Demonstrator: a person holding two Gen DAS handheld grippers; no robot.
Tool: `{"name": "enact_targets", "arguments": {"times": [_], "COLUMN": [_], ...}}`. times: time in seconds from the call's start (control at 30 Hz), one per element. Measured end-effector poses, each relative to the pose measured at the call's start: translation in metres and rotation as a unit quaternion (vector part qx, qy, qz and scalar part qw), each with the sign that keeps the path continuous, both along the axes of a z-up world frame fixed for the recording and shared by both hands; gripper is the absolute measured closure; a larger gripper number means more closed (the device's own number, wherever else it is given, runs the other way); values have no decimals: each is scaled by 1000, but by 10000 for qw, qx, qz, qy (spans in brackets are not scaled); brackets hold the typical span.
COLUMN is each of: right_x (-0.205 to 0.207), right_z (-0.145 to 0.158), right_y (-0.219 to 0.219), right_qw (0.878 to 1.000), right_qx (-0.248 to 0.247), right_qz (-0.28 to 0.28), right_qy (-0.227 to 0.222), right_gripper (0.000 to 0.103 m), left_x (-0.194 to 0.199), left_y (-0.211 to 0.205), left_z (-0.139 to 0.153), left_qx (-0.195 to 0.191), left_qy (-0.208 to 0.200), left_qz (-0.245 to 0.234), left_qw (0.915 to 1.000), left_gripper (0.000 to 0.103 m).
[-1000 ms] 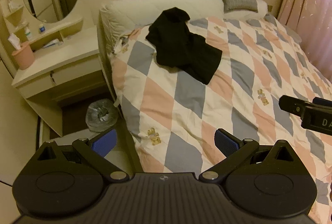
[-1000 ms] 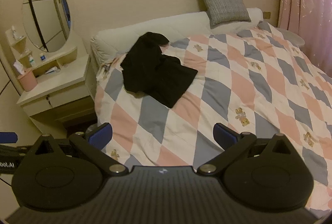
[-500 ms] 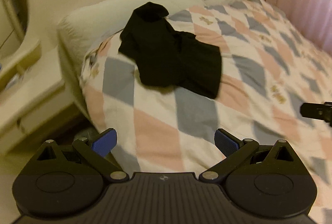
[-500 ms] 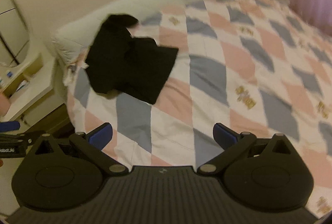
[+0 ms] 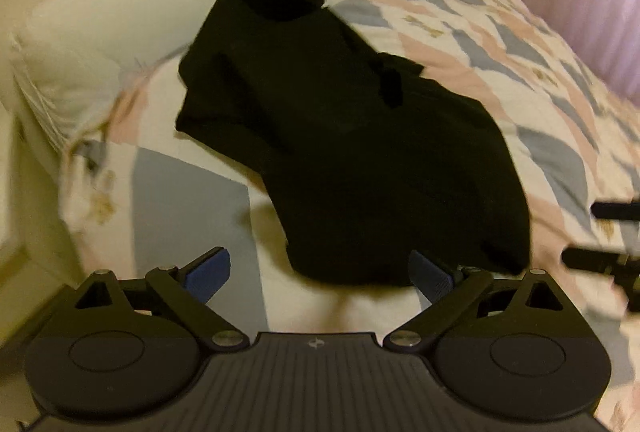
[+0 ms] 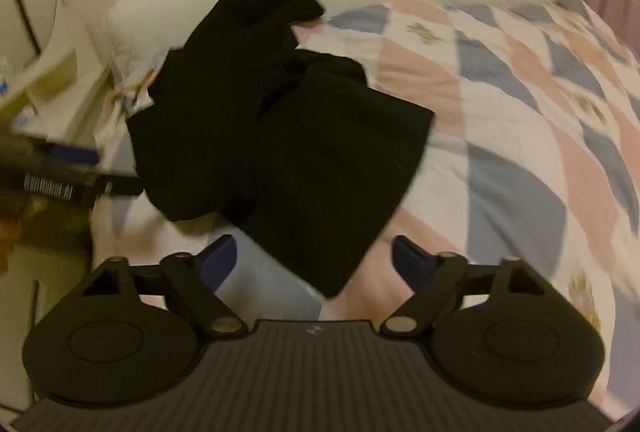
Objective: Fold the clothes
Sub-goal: 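Reach both tools to the crumpled black sweatpants and close both grippers on them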
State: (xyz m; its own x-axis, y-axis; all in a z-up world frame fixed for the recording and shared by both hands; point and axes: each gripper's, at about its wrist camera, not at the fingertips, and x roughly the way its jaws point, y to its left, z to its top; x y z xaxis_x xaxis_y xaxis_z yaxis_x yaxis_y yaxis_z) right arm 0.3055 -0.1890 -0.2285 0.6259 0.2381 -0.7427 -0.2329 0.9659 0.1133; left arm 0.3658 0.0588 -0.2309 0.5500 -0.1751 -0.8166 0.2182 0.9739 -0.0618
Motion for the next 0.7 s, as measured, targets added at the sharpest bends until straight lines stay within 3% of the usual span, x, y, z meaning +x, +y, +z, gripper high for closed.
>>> {"name": "enact_targets", "arguments": {"times": [0.03,0.07,0.1,0.17,0.23,0.27,0.3,0.37,0.47,0.57,0.63,0.7], "right_x": [6,11,16,27,39,45,51,62,67,52,27,-3], "right_z": [-4,-7,-11,-19,-31,-39,-45,-49,-38,-18,-8,-6], "right_y": [7,15,24,42,59,67,72,72,49,4,-32,-65], "right_qw": [9998,9992,9981,9940,9876,9838,9812,9817,9952,9962,9746,9385], "right_qx": [-135,-270,-418,-743,-1141,-1358,-1498,-1500,-815,247,1005,1626], "right_qz": [127,261,406,723,1009,1118,1174,1148,507,-792,-1978,-3038], "right_qy": [-48,-126,-210,-342,-377,-343,-306,-228,-183,-278,-310,-222], "right_gripper": [23,23,23,23,23,30,53,74,96,100,101,101], "left_x": [9,19,28,42,53,58,63,78,103,128,144,151], "left_y": [4,8,11,17,25,29,34,43,53,55,48,34], "left_z": [-6,-14,-20,-27,-19,-13,-6,20,56,86,99,102], "left_qx": [-158,-387,-632,-1045,-1122,-1141,-1159,-1076,-785,-581,-383,-267], "left_qy": [93,223,371,618,543,467,376,-34,-689,-1117,-1205,-1032], "left_qz": [27,53,59,-6,45,56,71,182,501,848,969,875], "left_qw": [9998,9990,9973,9926,9922,9923,9925,9940,9933,9884,9872,9904], "left_gripper": [10,20,42,73,90,95,95,94,95,95,92,81]}}
